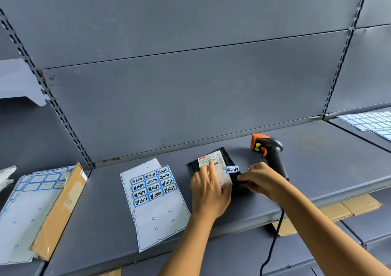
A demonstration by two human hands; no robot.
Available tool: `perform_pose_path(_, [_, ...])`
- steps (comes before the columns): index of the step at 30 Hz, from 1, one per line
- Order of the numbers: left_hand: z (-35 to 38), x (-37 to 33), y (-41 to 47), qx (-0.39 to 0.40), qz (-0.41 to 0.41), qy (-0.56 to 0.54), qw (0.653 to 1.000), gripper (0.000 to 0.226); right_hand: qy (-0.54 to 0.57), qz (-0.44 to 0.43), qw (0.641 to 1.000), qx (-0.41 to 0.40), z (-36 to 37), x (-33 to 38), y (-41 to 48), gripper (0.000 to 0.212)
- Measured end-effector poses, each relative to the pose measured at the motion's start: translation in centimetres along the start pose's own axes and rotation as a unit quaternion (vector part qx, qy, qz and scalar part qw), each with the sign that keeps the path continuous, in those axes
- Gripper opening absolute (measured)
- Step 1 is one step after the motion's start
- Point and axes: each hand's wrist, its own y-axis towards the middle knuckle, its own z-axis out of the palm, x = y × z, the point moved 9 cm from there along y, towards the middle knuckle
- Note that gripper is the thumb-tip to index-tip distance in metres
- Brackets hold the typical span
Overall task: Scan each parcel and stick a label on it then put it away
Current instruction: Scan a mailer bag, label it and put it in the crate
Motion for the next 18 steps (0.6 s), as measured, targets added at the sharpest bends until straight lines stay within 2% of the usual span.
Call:
perform_pose_path(2, [0.0,0.2,0.1,0.009,-0.007,-0.036,0.999,0.068,0.064,0.005,0.998,0.009,0.8,-0.1,-1.1,0.024])
perform_pose_path(4, [0.0,0.2,0.0,0.014,-0.005,-0.071,0.997,0.068,0.124,0.011,0.992,-0.007,1.2,-0.7,-1.6,0.045])
perform_pose_path(6, [-0.4,0.0,-0.3,0.012,-0.008,-0.113,0.994,0.073,0.154,0.007,0.987,-0.034,1.1,-1.2,-2.0,0.052])
perform_pose_path(9, [-1.7,0.2,-0.7,-0.019,-0.021,-0.184,0.983,0.077,0.173,-0.021,0.983,-0.06,0.2,-1.6,-2.8,0.052])
perform_pose_path(14, [-3.7,1.5,-3.9,-0.114,-0.141,-0.322,0.929,0.071,0.225,-0.073,0.968,-0.088,-4.7,-2.0,-6.7,0.046])
perform_pose_path(18, [-4.9,-2.9,-6.6,-0.147,-0.122,-0.324,0.926,0.064,0.264,-0.095,0.952,-0.12,-10.4,-3.4,-11.1,0.045])
